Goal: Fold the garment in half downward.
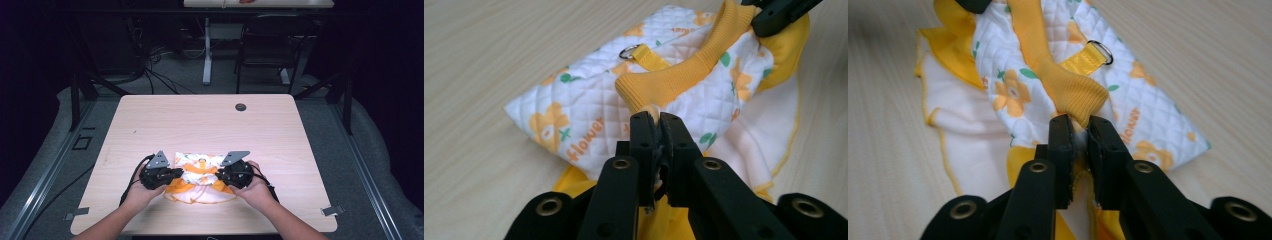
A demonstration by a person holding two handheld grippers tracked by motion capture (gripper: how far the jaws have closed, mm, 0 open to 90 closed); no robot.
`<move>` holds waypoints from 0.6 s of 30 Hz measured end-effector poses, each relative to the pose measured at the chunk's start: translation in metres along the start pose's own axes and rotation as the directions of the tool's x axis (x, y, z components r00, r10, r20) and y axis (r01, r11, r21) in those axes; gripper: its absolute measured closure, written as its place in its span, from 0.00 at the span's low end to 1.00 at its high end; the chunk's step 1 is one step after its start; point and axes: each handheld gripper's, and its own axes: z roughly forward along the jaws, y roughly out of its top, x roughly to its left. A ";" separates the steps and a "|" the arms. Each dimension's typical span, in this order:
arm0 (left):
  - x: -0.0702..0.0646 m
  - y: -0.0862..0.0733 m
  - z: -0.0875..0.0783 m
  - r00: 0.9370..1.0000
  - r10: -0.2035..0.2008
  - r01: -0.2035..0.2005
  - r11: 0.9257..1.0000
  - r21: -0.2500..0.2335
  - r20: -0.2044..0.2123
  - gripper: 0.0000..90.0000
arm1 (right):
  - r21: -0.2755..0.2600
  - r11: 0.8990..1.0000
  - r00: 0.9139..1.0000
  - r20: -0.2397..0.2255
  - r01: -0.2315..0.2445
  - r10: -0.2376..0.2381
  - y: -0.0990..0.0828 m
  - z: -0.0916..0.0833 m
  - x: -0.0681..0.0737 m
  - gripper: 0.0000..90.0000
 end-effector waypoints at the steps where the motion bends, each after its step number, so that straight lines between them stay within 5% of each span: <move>1: -0.001 -0.002 -0.001 1.000 -0.014 0.014 1.000 -0.006 0.006 0.92 | 0.000 1.000 1.000 0.000 0.000 0.000 0.000 0.000 0.000 0.84; 11: 0.001 0.011 -0.021 0.999 -0.032 0.033 0.999 -0.036 0.039 0.77 | -0.074 0.995 0.997 -0.030 -0.070 0.067 -0.001 -0.020 -0.002 0.79; 18: 0.019 0.027 -0.017 0.998 -0.055 0.054 0.998 -0.025 -0.017 0.79 | -0.061 0.992 0.993 0.030 -0.109 0.111 0.005 -0.016 -0.020 0.84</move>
